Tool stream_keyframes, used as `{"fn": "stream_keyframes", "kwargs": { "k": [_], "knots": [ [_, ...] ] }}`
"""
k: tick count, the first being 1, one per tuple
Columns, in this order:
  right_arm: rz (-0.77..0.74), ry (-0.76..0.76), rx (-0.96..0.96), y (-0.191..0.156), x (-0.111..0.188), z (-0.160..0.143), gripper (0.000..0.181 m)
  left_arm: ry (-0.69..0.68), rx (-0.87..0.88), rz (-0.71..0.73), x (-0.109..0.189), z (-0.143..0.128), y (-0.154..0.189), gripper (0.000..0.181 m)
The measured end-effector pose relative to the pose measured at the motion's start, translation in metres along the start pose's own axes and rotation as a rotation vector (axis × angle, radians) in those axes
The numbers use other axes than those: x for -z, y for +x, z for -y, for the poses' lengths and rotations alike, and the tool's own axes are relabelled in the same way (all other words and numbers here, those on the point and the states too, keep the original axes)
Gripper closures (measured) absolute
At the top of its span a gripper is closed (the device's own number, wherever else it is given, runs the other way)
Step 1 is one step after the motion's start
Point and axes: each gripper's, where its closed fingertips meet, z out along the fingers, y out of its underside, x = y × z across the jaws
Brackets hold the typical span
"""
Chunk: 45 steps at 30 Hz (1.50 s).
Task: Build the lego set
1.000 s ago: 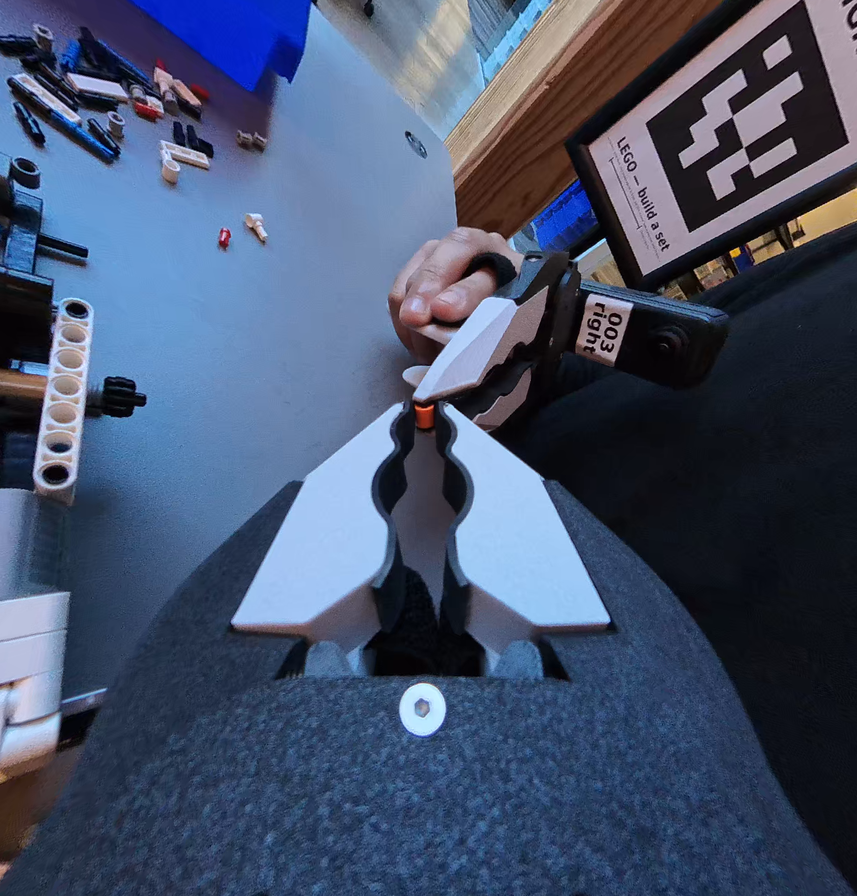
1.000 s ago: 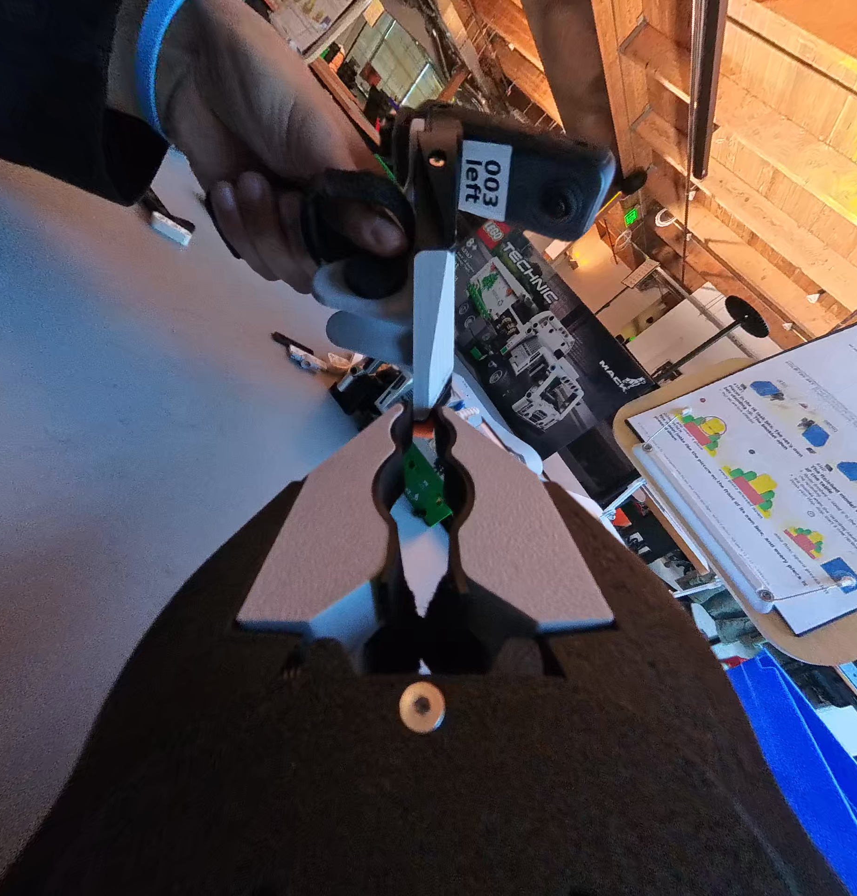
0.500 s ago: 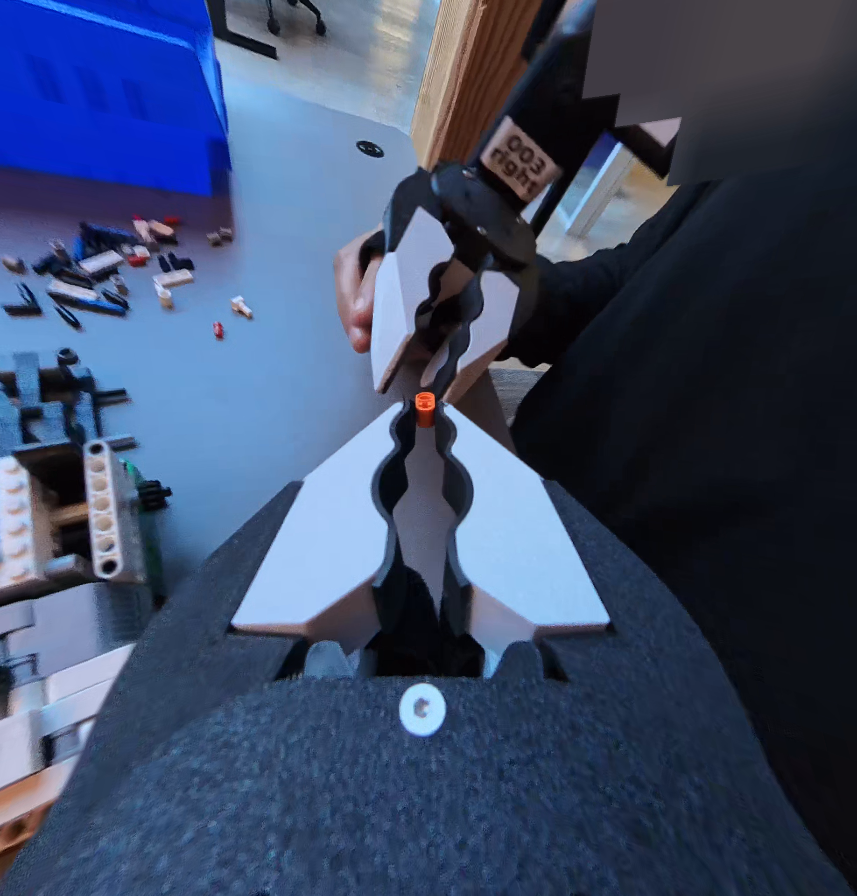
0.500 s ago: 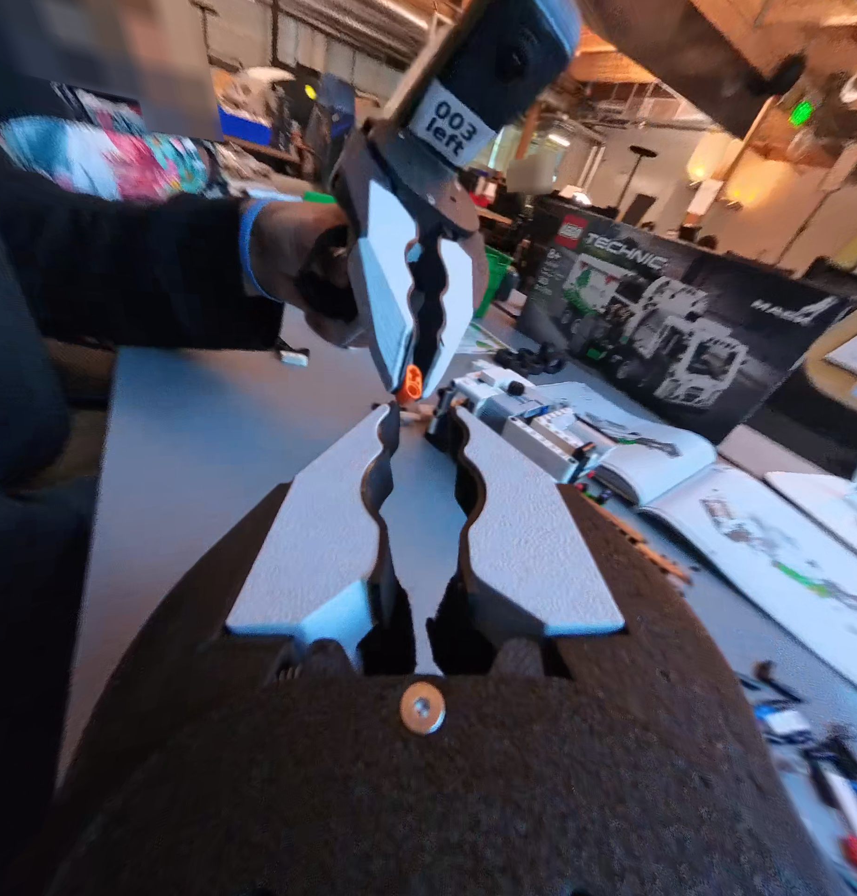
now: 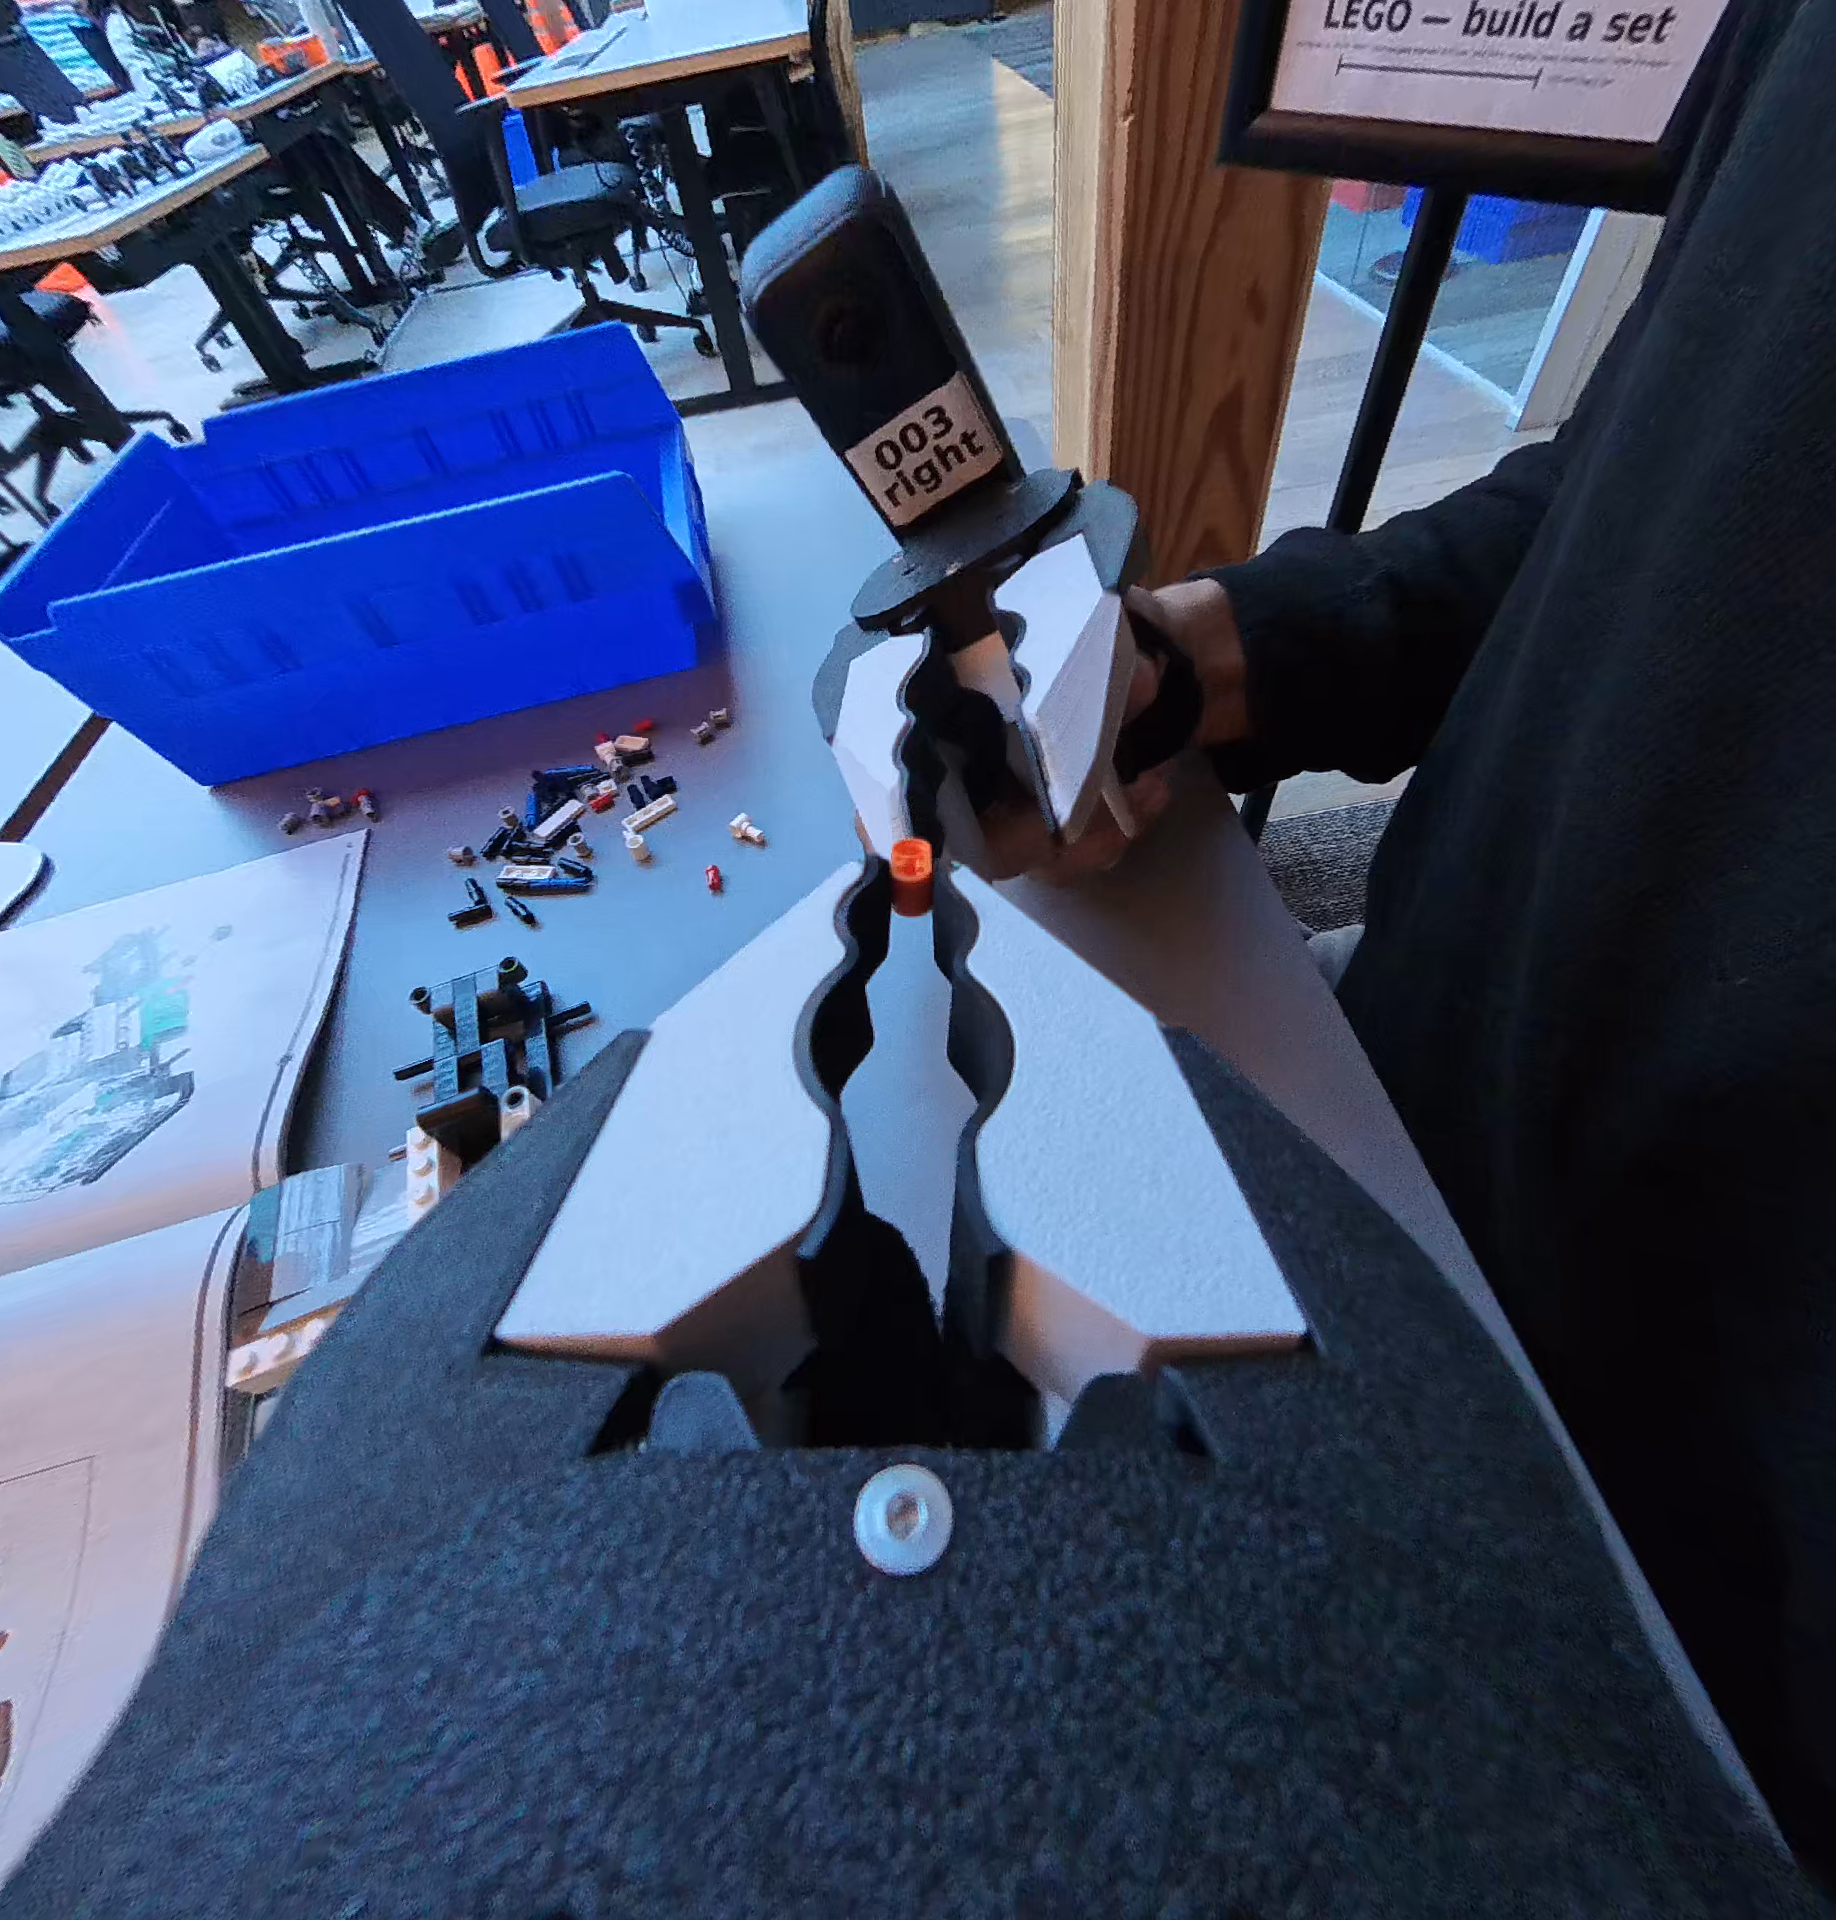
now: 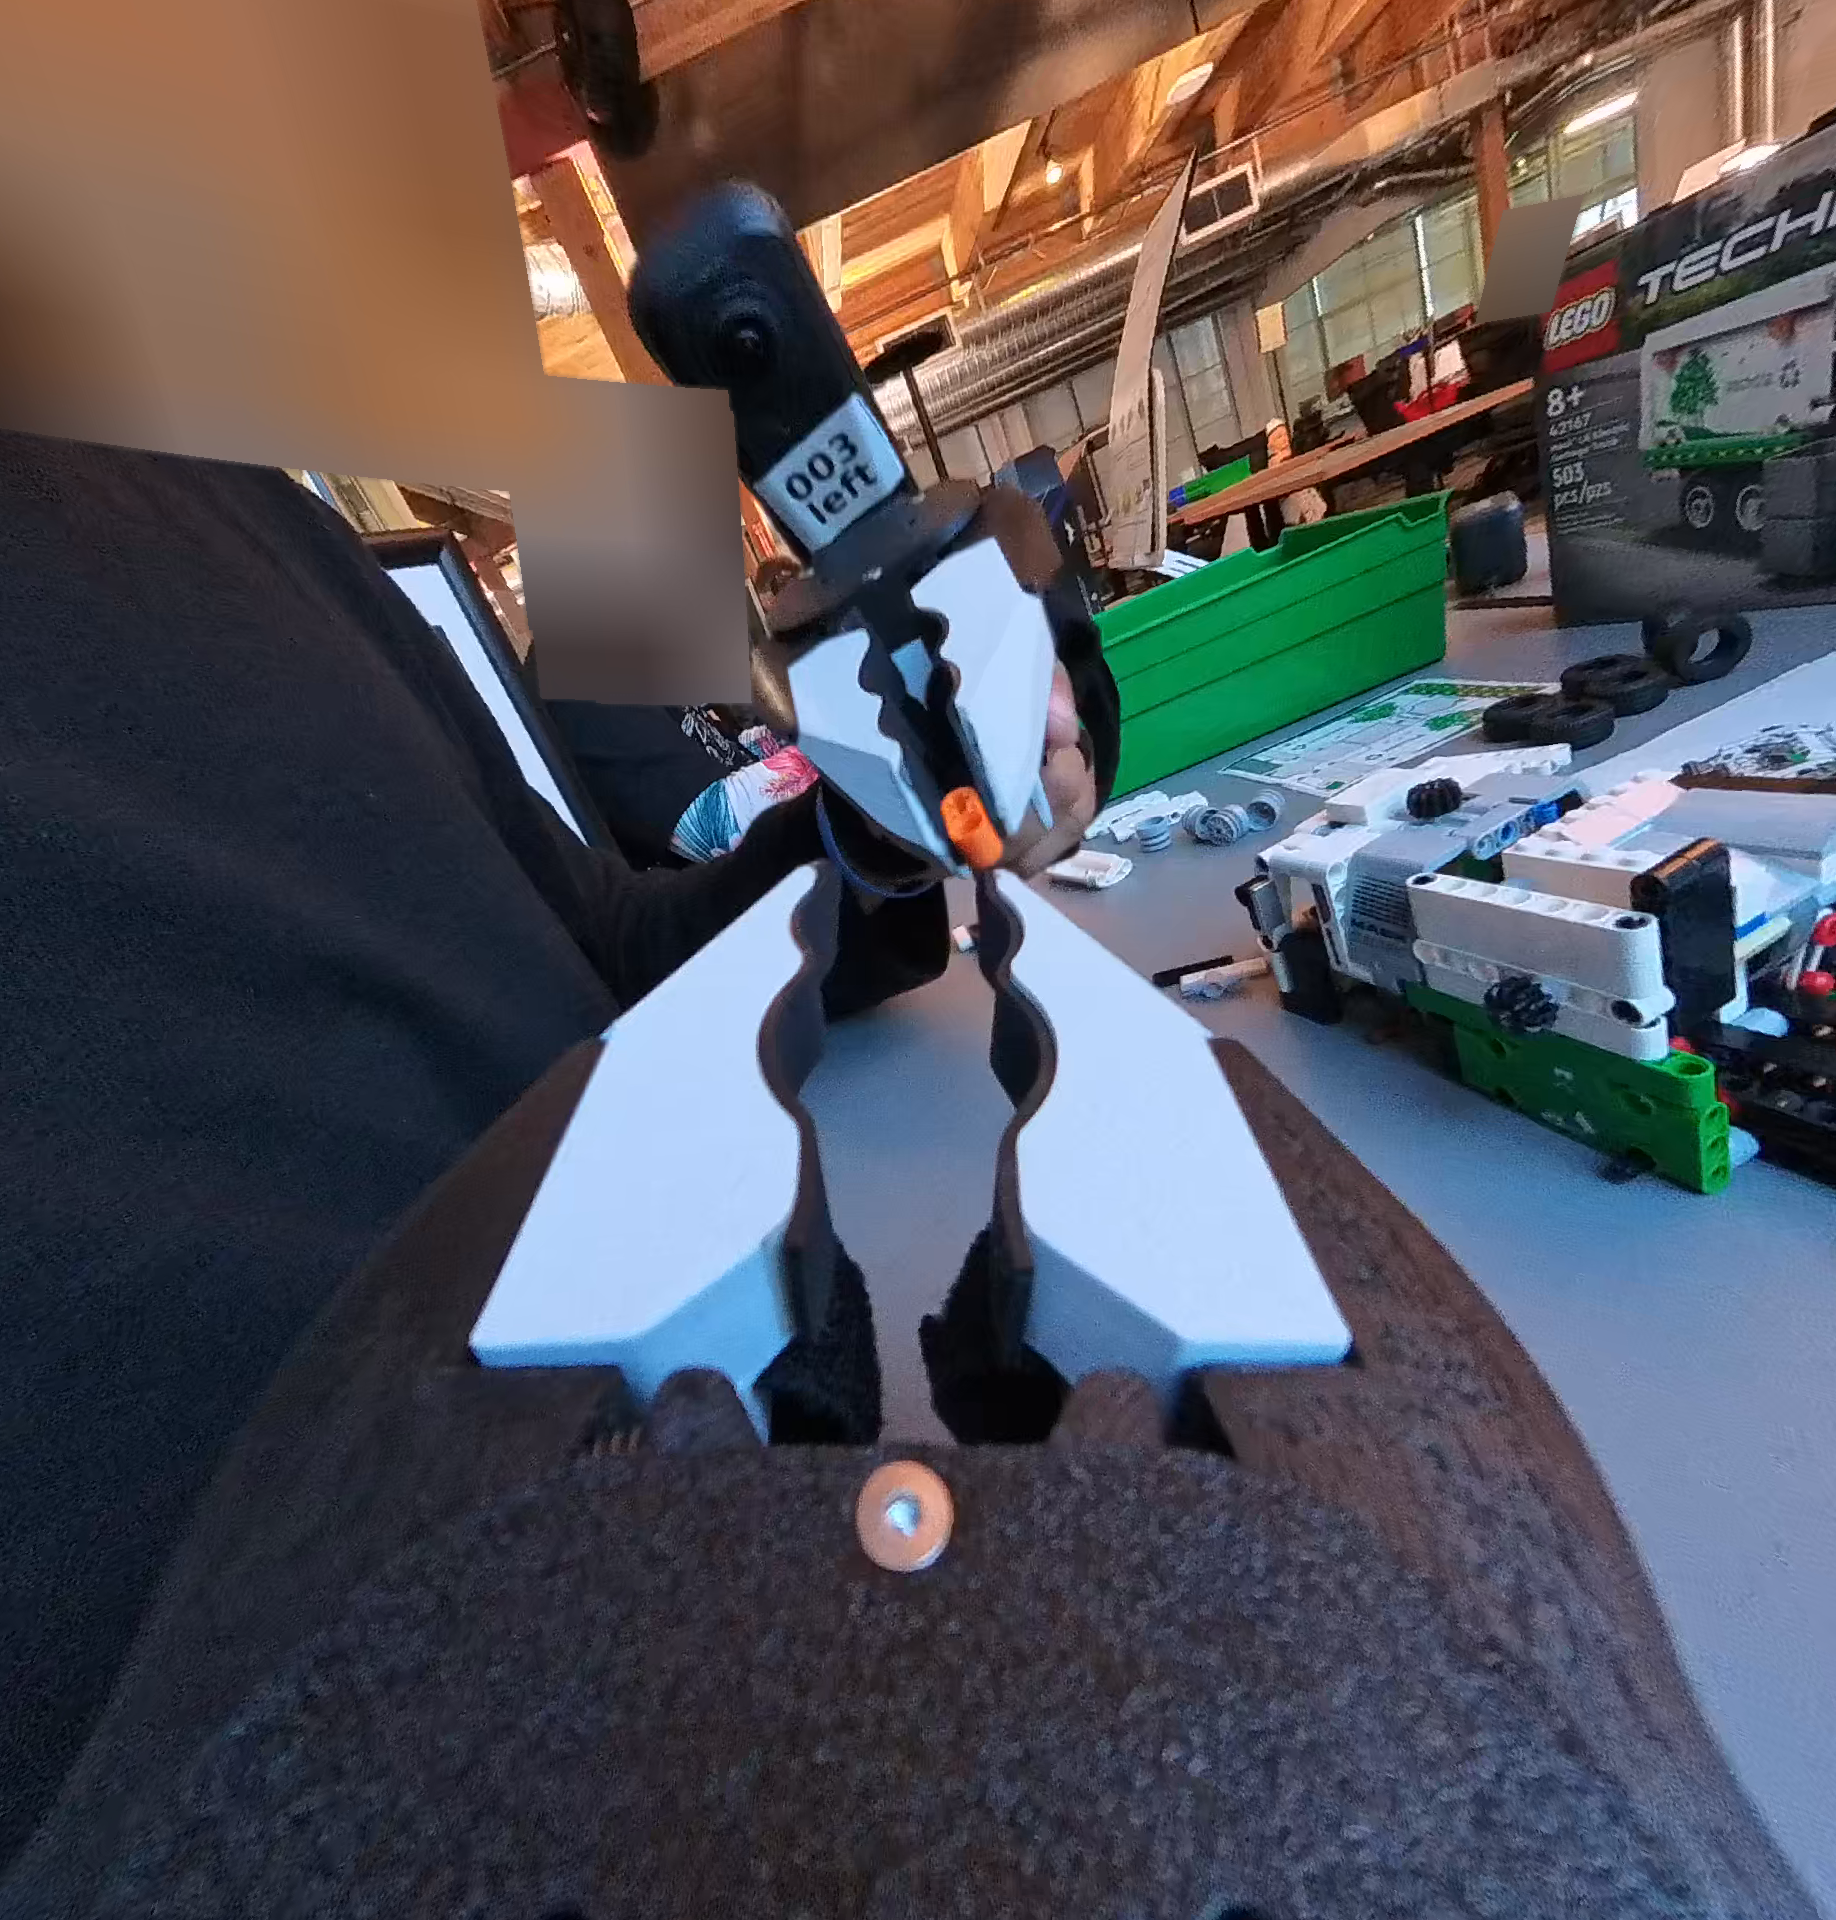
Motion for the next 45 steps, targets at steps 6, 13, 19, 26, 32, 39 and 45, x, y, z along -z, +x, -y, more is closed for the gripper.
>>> {"fn": "stream_keyframes", "kwargs": {
  "k": [6, 13, 19, 26, 32, 39, 45],
  "knots": [
    [-0.025, 0.081, 0.007, 0.003, 0.005, 0.014, 0.160, -0.061, -0.007, 0.047, -0.004, -0.015, -0.005, 0.175],
    [-0.078, -0.032, -0.024, 0.018, 0.009, -0.002, 0.157, -0.016, -0.022, 0.090, -0.006, -0.009, -0.004, 0.175],
    [-0.093, -0.052, -0.006, 0.018, 0.003, -0.006, 0.158, -0.022, -0.014, 0.106, -0.012, -0.013, -0.005, 0.175],
    [-0.187, -0.139, -0.102, 0.037, 0.003, -0.021, 0.152, -0.239, -0.202, 0.278, -0.018, -0.040, -0.017, 0.175],
    [-0.231, -0.141, -0.295, 0.050, 0.002, -0.028, 0.148, -0.428, -0.410, 0.445, -0.020, -0.063, -0.031, 0.175],
    [-0.257, -0.200, -0.202, 0.043, -0.002, -0.028, 0.142, -0.412, -0.390, 0.468, -0.021, -0.065, -0.033, 0.175],
    [-0.233, -0.147, -0.185, 0.038, 0.003, -0.013, 0.156, -0.237, -0.247, 0.414, -0.019, -0.050, -0.028, 0.175]
  ]
}}
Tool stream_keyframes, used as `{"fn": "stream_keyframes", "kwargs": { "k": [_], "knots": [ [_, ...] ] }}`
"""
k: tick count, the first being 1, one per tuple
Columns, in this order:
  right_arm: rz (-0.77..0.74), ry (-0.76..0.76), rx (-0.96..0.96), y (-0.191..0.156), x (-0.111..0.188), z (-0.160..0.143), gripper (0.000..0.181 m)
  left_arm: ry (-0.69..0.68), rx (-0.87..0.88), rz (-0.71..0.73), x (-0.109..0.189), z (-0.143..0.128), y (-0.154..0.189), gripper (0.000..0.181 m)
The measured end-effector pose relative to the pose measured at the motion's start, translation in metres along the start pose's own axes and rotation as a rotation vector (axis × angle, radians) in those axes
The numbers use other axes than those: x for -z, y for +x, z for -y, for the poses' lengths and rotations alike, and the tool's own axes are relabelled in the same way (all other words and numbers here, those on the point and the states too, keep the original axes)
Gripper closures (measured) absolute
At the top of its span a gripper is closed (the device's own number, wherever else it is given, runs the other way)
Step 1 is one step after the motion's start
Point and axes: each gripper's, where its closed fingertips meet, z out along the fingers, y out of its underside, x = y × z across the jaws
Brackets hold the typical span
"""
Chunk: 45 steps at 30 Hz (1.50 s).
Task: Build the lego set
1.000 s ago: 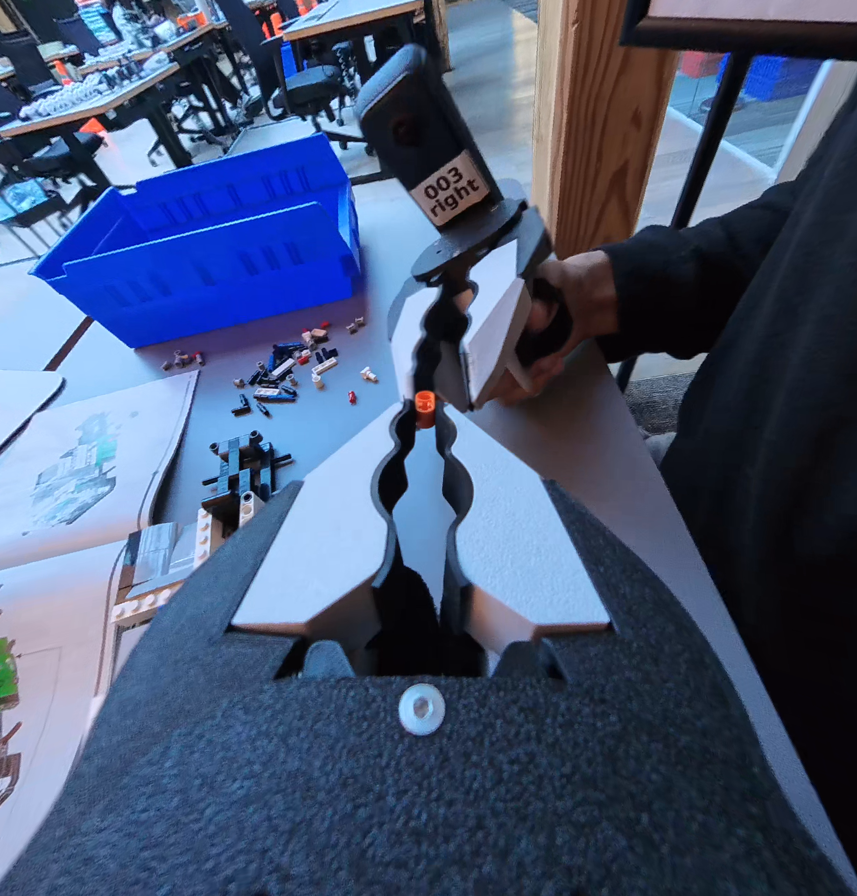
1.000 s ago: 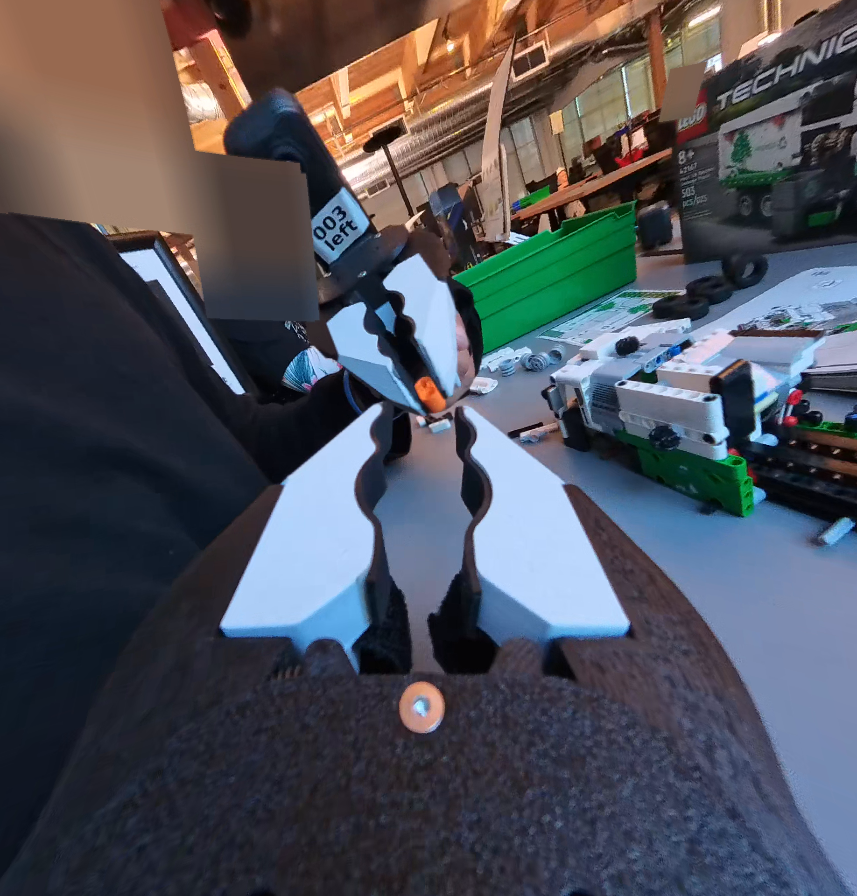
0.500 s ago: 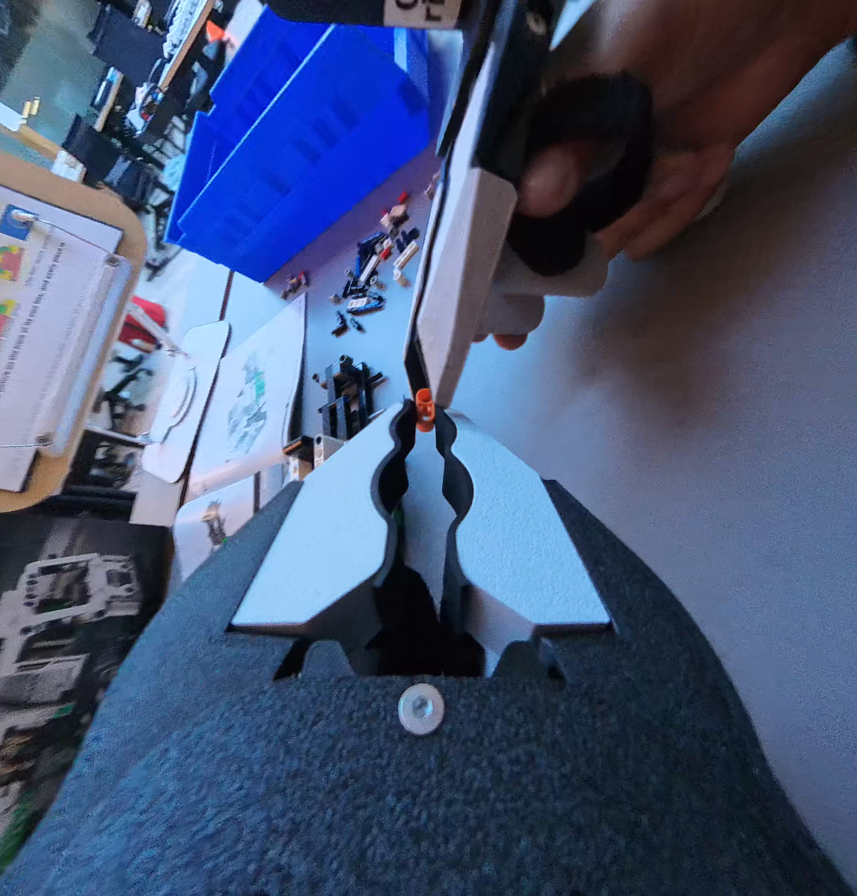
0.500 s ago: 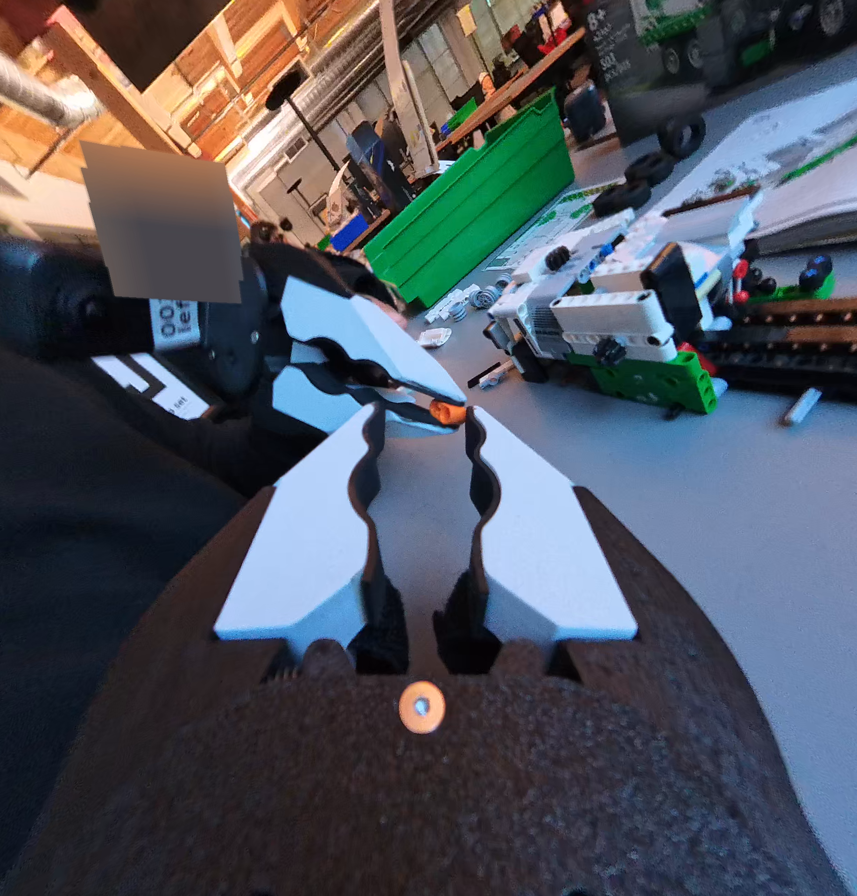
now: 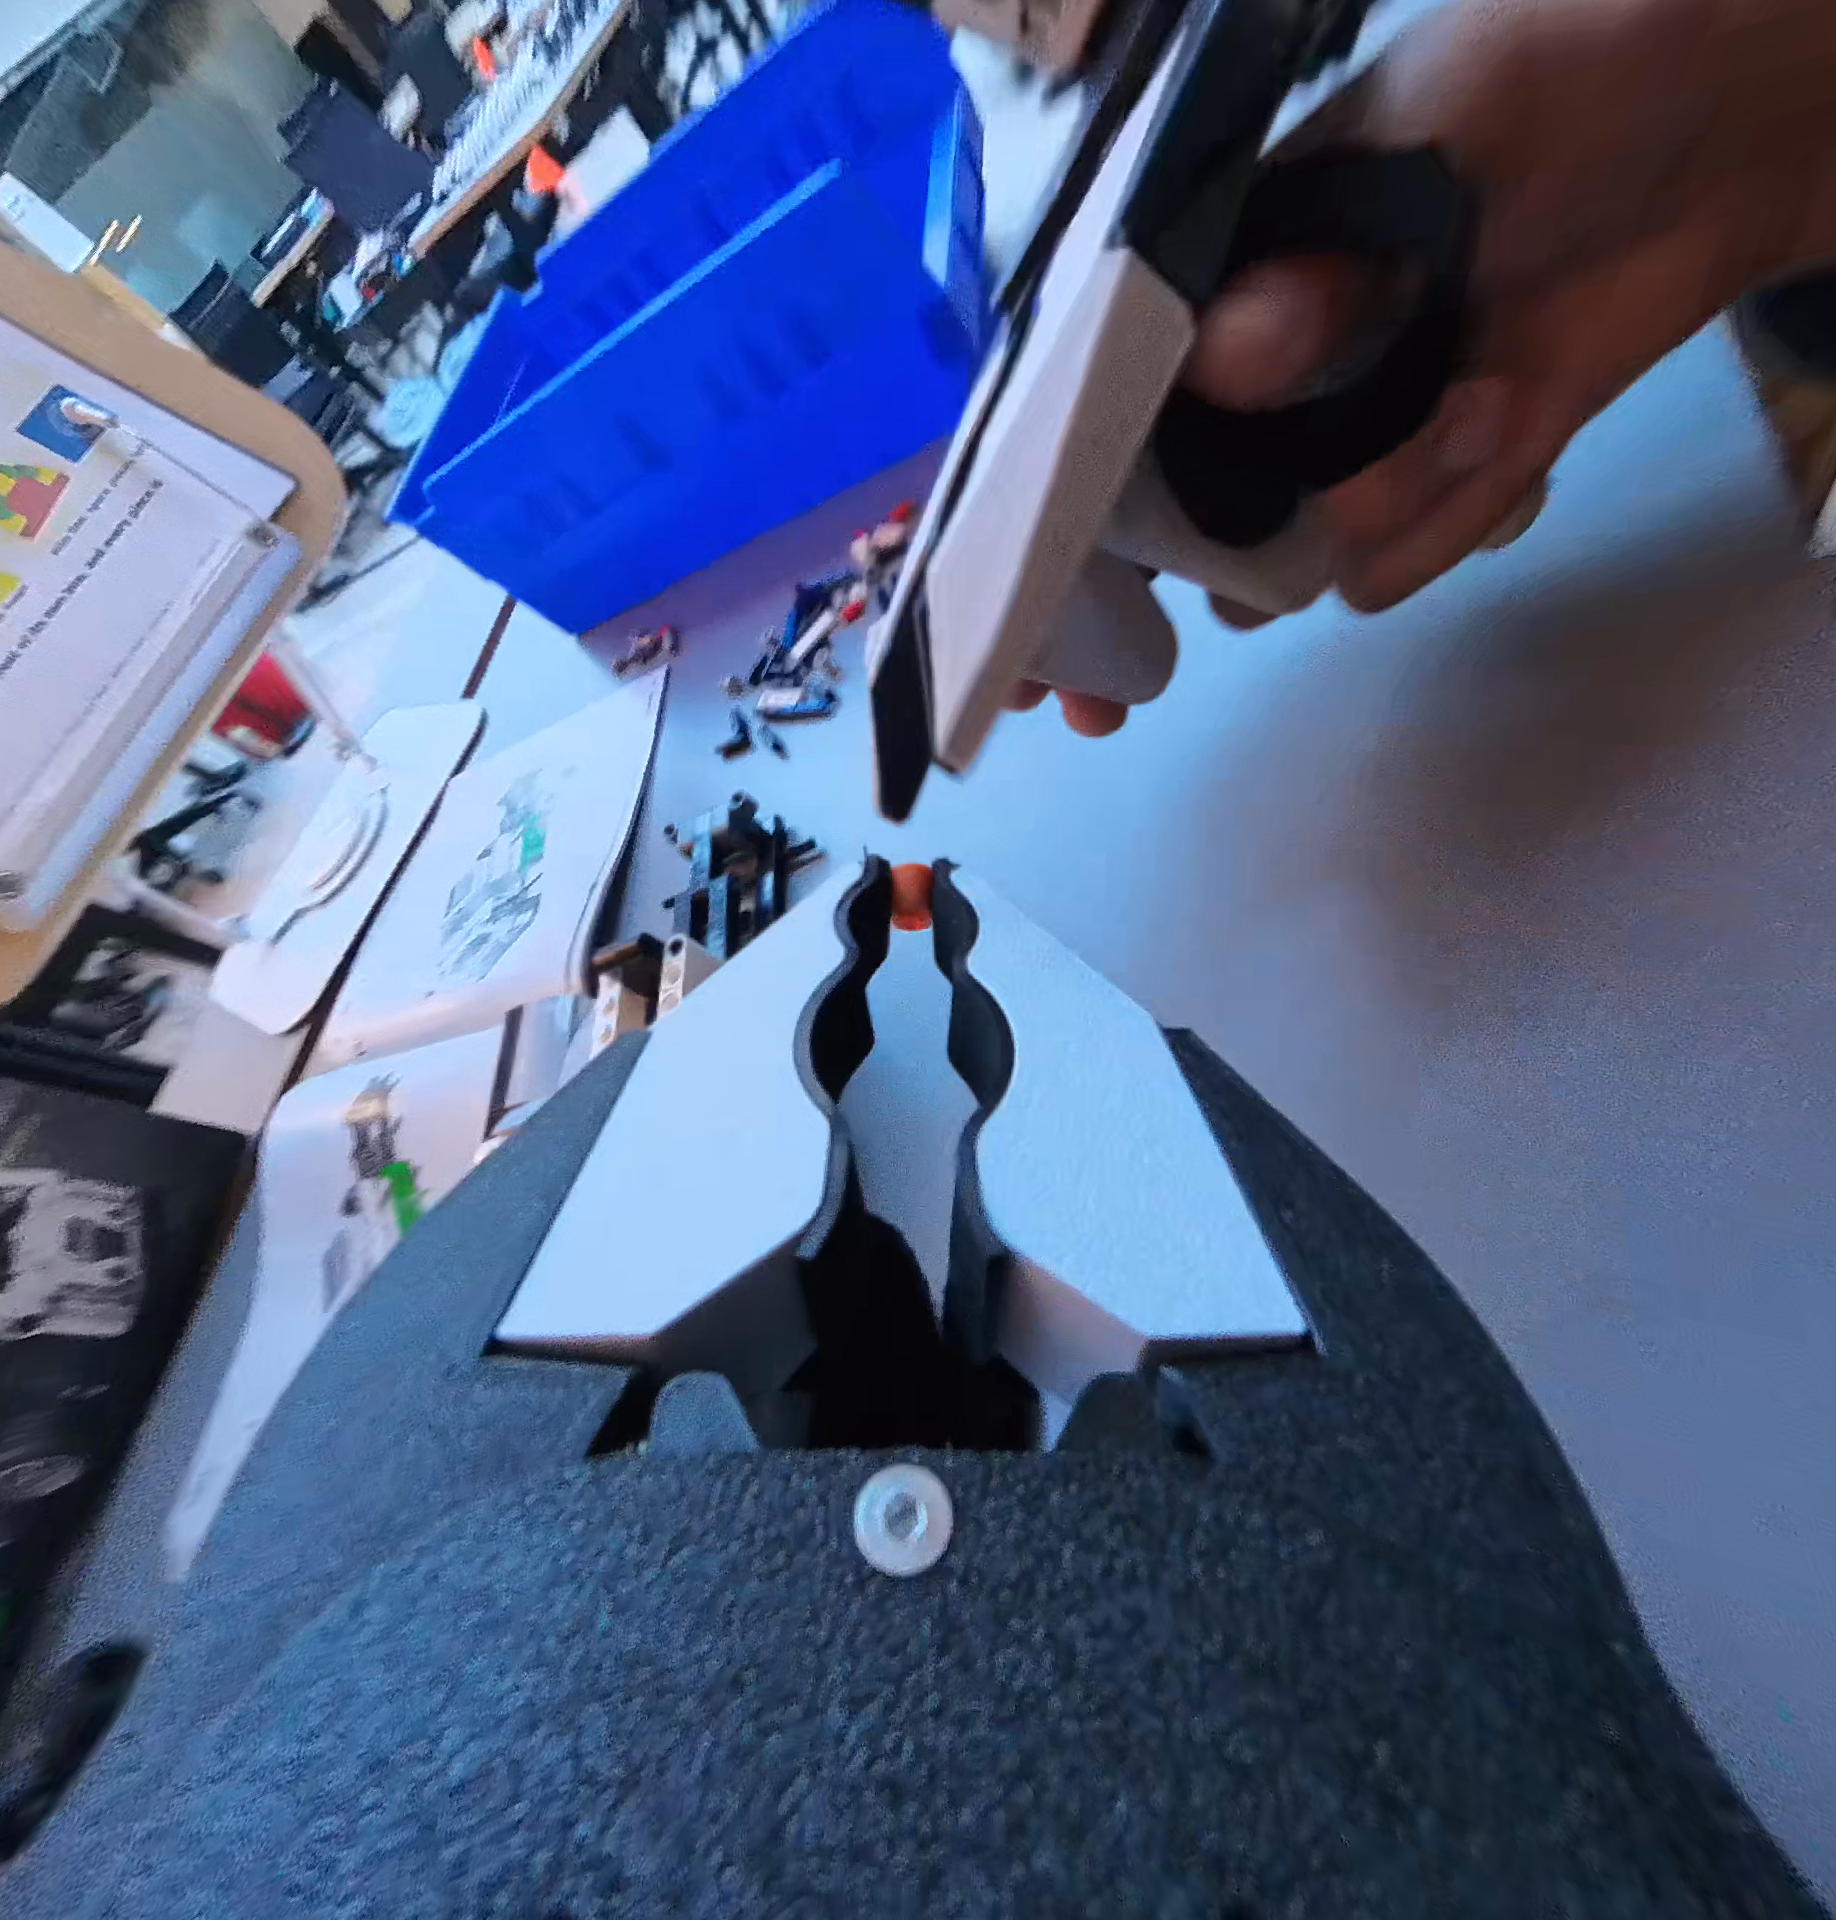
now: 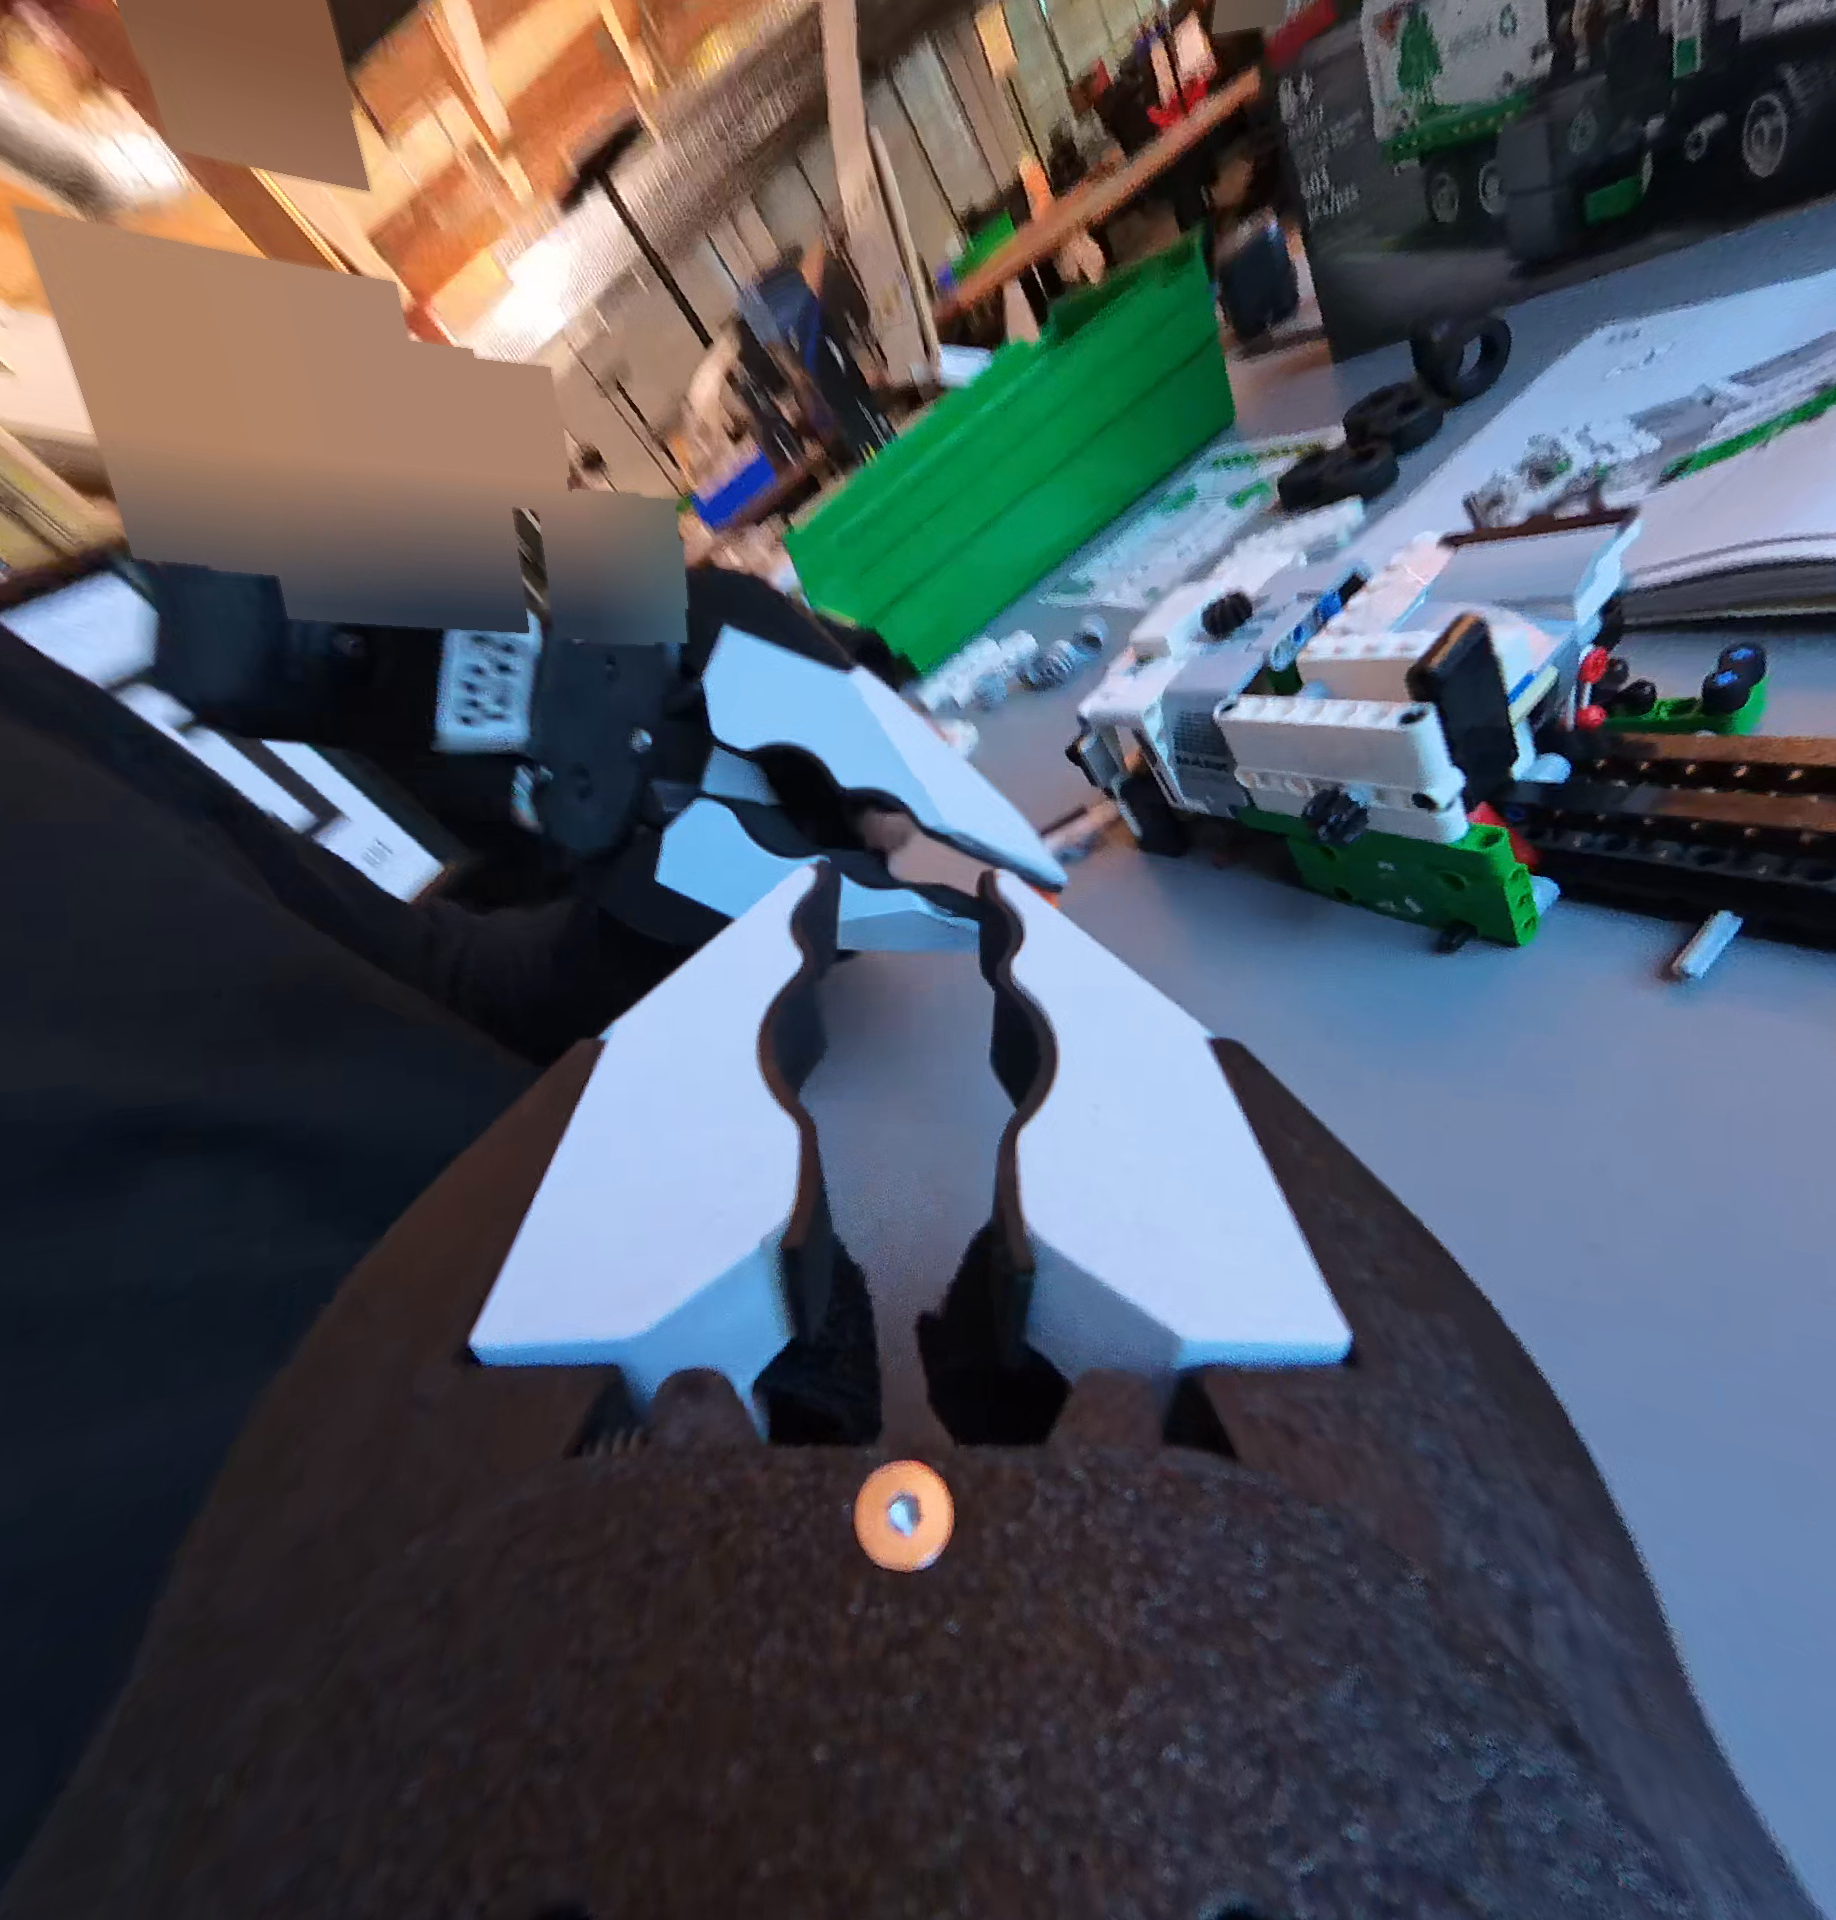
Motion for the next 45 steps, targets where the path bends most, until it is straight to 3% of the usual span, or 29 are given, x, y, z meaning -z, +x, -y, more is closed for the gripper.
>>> {"fn": "stream_keyframes", "kwargs": {
  "k": [5, 9, 13, 16, 18, 26, 28, 31, 34, 40, 45],
  "knots": [
    [0.153, 0.048, -0.219, 0.002, 0.009, 0.003, 0.154, 0.340, 0.100, -0.104, 0.025, 0.040, 0.002, 0.176],
    [0.477, 0.075, -0.452, -0.028, 0.008, 0.007, 0.155, 0.549, 0.097, -0.137, 0.042, 0.063, 0.003, 0.176],
    [0.599, 0.128, -0.504, -0.040, 0.013, 0.015, 0.161, 0.555, 0.108, -0.165, 0.043, 0.065, 0.006, 0.176],
    [0.590, 0.102, -0.493, -0.042, 0.010, 0.011, 0.160, 0.560, 0.103, -0.175, 0.043, 0.065, 0.009, 0.176],
    [0.614, 0.123, -0.504, -0.043, 0.012, 0.014, 0.170, 0.554, 0.098, -0.183, 0.042, 0.064, 0.011, 0.176],
    [0.530, 0.133, -0.459, -0.034, 0.013, 0.013, 0.181, 0.432, 0.087, -0.148, 0.036, 0.045, 0.002, 0.175],
    [0.446, 0.122, -0.436, -0.023, 0.010, 0.010, 0.181, 0.389, 0.080, -0.153, 0.036, 0.038, 0.002, 0.175],
    [0.443, 0.157, -0.428, -0.021, 0.011, 0.014, 0.178, 0.434, 0.086, -0.161, 0.043, 0.042, 0.001, 0.176],
    [0.553, 0.108, -0.466, -0.038, 0.006, 0.010, 0.157, 0.553, 0.146, -0.230, 0.052, 0.057, 0.007, 0.175],
    [0.747, 0.148, -0.567, -0.059, 0.005, 0.016, 0.168, 0.623, 0.161, -0.286, 0.056, 0.069, 0.017, 0.176],
    [0.746, 0.130, -0.560, -0.062, 0.005, 0.012, 0.170, 0.624, 0.164, -0.298, 0.058, 0.069, 0.020, 0.175]
  ]
}}
